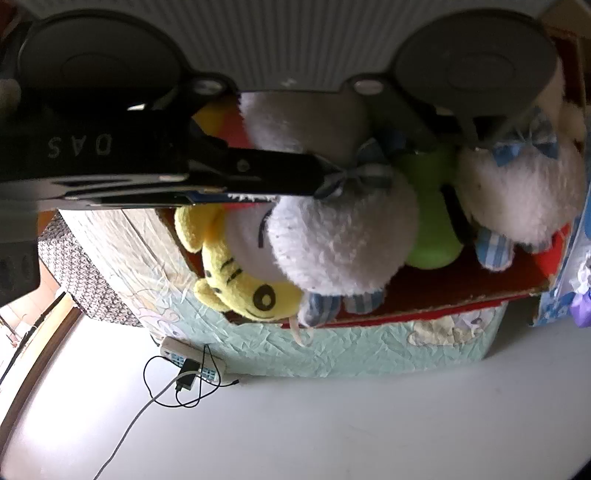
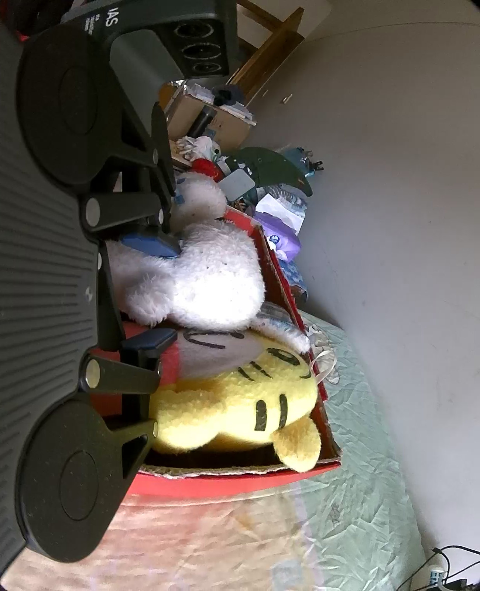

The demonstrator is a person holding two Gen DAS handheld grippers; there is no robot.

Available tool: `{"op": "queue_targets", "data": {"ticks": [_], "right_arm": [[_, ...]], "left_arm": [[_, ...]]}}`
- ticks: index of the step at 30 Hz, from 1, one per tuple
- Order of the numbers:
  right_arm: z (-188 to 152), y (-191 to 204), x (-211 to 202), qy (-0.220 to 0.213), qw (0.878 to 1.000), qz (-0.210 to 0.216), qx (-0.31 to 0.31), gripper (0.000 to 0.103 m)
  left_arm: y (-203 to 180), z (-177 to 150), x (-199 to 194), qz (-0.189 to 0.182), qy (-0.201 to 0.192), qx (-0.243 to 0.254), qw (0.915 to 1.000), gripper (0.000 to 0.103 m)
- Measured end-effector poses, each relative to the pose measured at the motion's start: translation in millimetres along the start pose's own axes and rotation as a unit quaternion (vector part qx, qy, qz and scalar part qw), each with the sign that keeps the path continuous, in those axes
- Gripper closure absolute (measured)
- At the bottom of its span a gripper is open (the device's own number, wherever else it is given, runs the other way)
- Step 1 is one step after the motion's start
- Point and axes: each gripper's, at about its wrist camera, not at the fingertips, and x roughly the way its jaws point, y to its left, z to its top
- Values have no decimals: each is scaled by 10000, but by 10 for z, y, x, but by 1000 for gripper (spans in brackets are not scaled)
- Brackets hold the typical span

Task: Organize objects
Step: 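Lower the pink bunny into the red box beside the tiger plush, then open both grippers to release the pink bunny in the box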

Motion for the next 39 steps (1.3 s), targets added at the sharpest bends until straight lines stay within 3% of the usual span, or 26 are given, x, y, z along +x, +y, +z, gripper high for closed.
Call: {"op": "queue_targets", "data": {"ticks": [15, 26, 29, 39], "right_arm": [[-23, -4, -71, -177, 9998, -95, -5, 63], [-85, 64, -169, -374, 9981, -459, -142, 67], [-102, 61, -186, -417, 9964, -737, -88, 63], [-185, 84, -232, -562, 9940, -930, -84, 63]], "left_arm": [[-47, -17, 10, 230, 25, 34, 9997, 6], [-94, -46, 18, 371, 88, 94, 9992, 2], [-94, -51, 16, 418, 96, 49, 9991, 2], [-168, -110, 27, 657, 75, 164, 9977, 2]]}}
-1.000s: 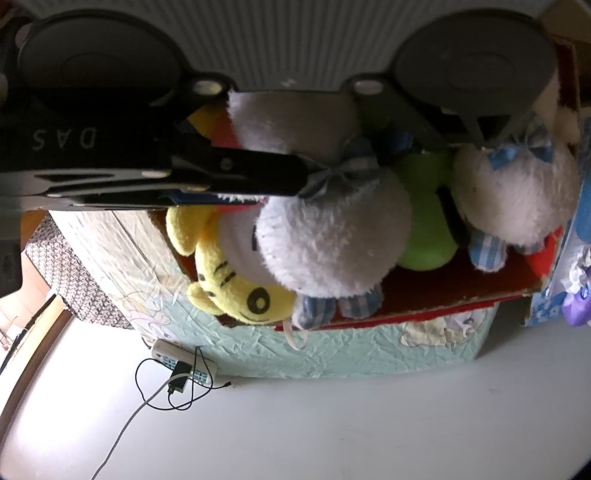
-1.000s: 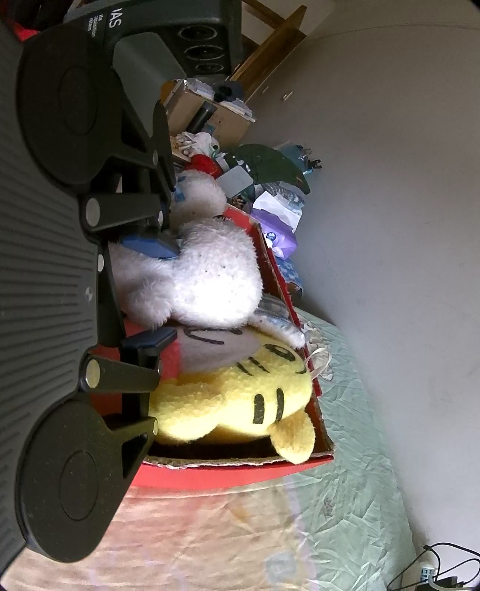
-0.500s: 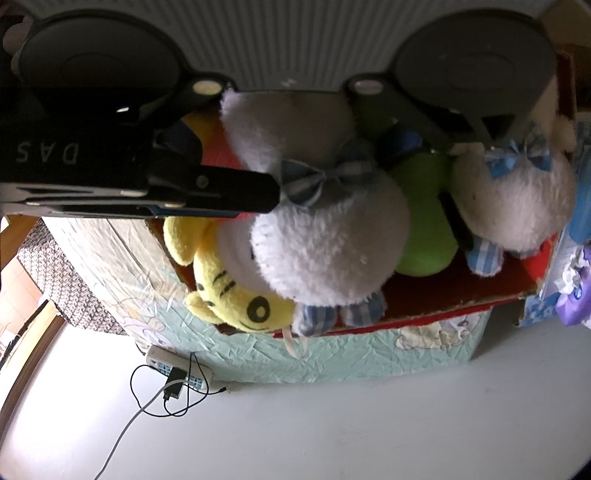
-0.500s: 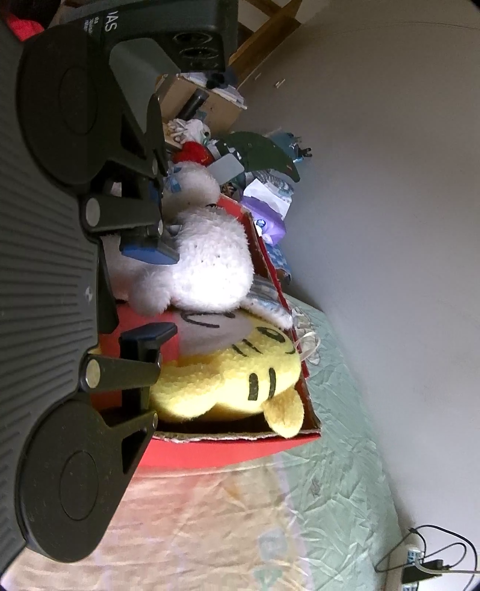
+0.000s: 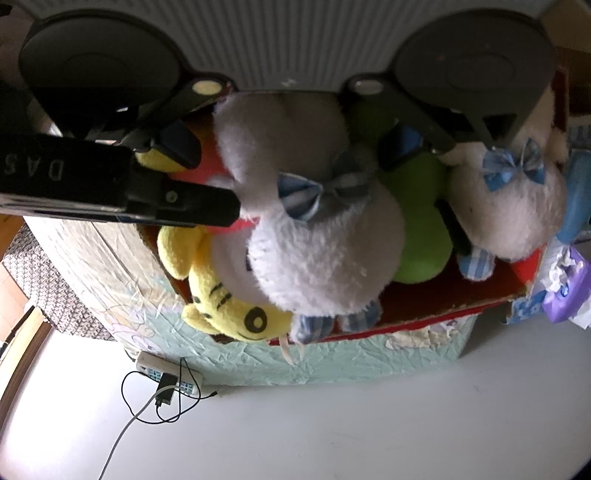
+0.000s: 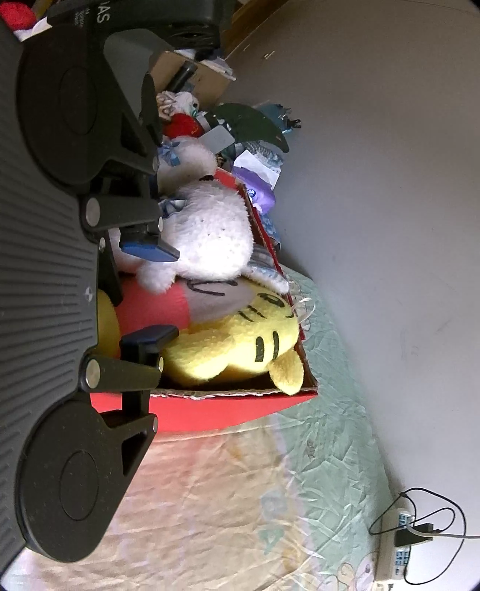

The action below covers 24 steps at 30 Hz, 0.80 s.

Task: Organize objects
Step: 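Open both grippers to release the pink bunny in the box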

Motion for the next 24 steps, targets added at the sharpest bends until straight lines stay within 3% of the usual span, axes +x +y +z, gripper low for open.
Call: {"op": "queue_targets", "data": {"ticks": [10, 24], "right_arm": [[-99, 2, -84, -109, 9999, -96, -10, 63], [-154, 20, -109, -185, 9997, -157, 75, 62]], "left_arm": [[-35, -48, -20, 187, -69, 82, 9998, 2], [10, -138, -123, 325, -170, -235, 9990, 1]]}}
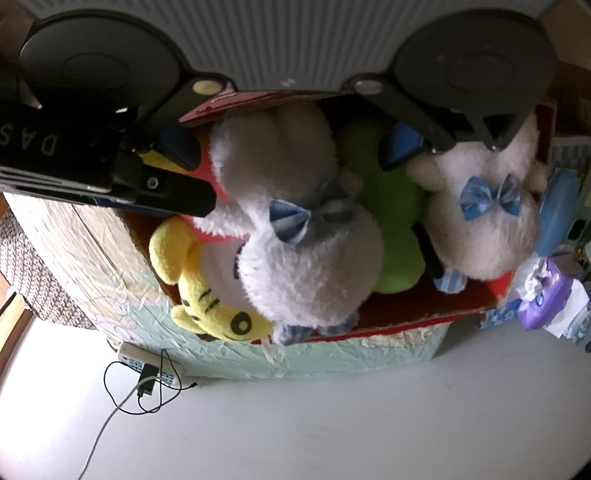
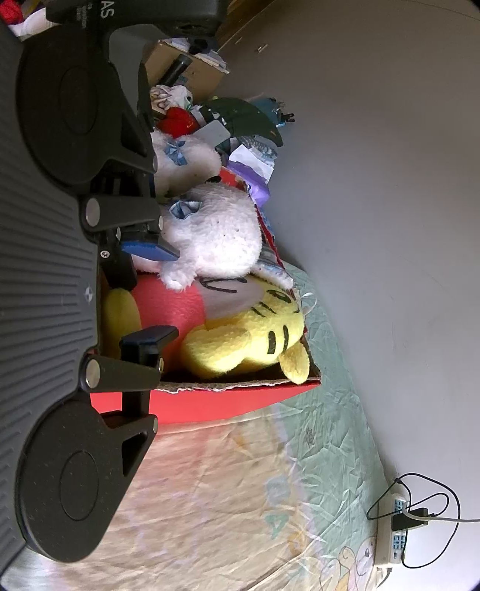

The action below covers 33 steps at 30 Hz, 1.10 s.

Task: Organize objects
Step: 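Open both grippers to release the pink bunny in the box, then withdraw both grippers up and away from the red box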

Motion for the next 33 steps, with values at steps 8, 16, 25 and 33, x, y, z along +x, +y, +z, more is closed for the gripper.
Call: {"op": "queue_targets", "data": {"ticks": [8, 16, 25, 33], "right_arm": [[-14, 24, 6, 27, 10000, -47, -73, 60], [-8, 58, 27, 63, 9997, -121, -183, 58], [-9, 67, 32, 12, 9997, -139, -188, 58], [8, 87, 5, 73, 9997, -187, -172, 48]], "left_arm": [[1, -24, -6, 16, -69, -47, 10000, 1], [-9, -38, -10, 39, -147, -51, 9999, 0], [1, -56, -18, 3, -216, -50, 9998, 0], [-14, -53, -39, 53, -227, -4, 9997, 0]]}}
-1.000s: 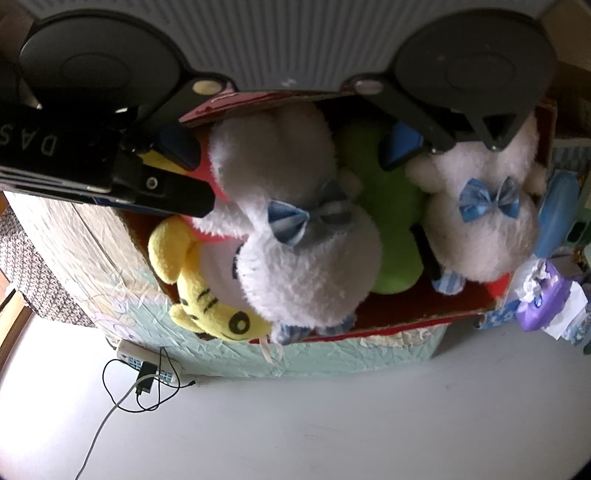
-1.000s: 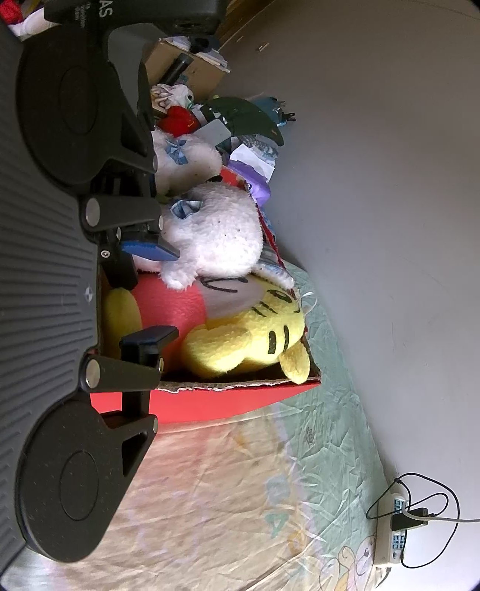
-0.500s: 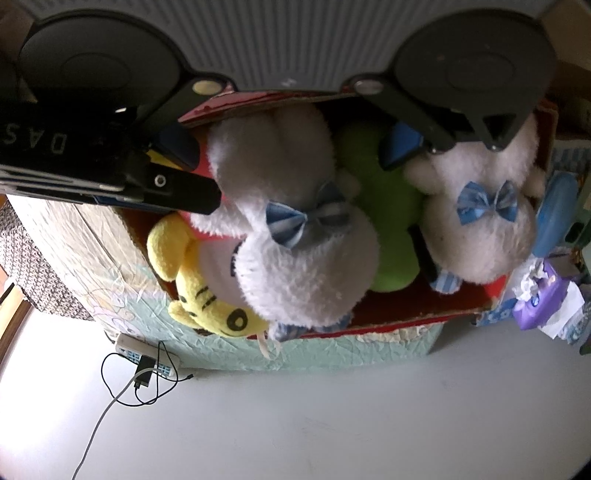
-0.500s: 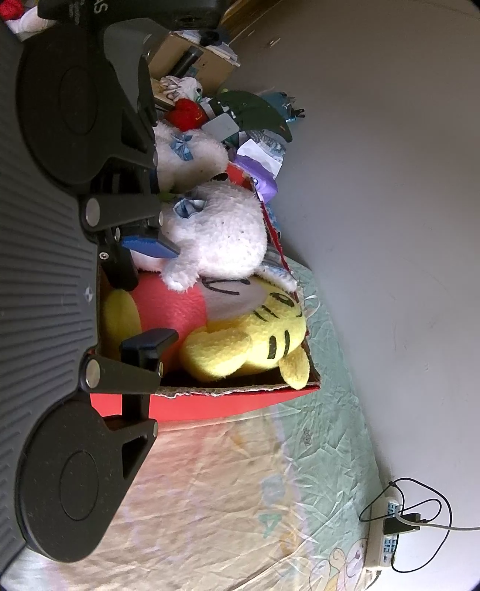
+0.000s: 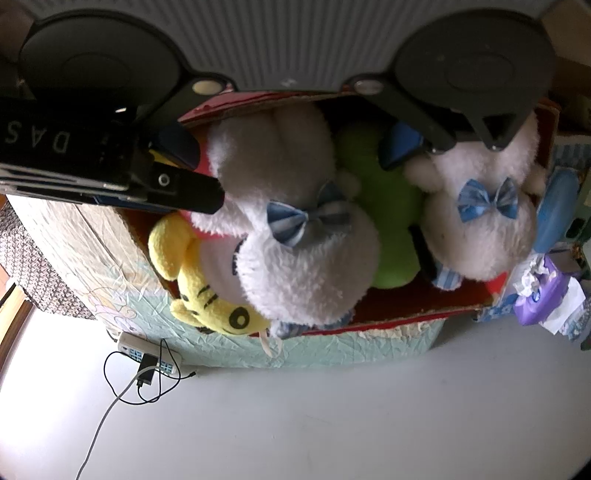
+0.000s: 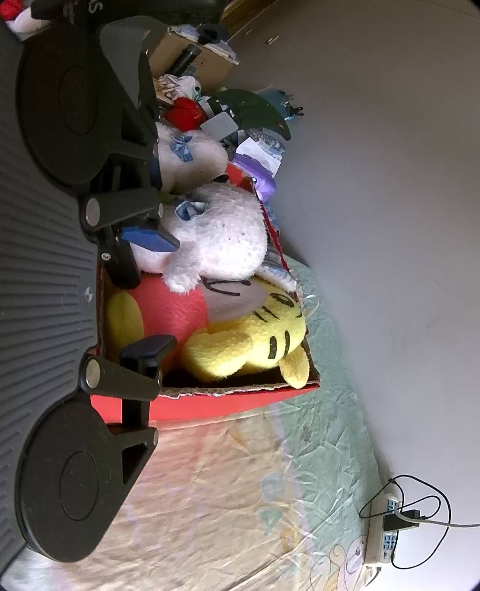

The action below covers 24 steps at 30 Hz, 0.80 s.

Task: Organize objects
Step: 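Withdraw both grippers up and away from the red box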

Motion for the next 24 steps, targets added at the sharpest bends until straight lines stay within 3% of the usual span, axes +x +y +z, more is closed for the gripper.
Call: {"op": "queue_targets", "data": {"ticks": [19, 24], "right_arm": [[128, 105, -188, 202, 9981, -201, -555, 42], [155, 139, -351, 131, 9956, -492, -781, 41]], "left_arm": [[-103, 48, -250, 964, 93, -310, 9948, 0], [-199, 53, -368, 1210, 142, -345, 9919, 0]]}}
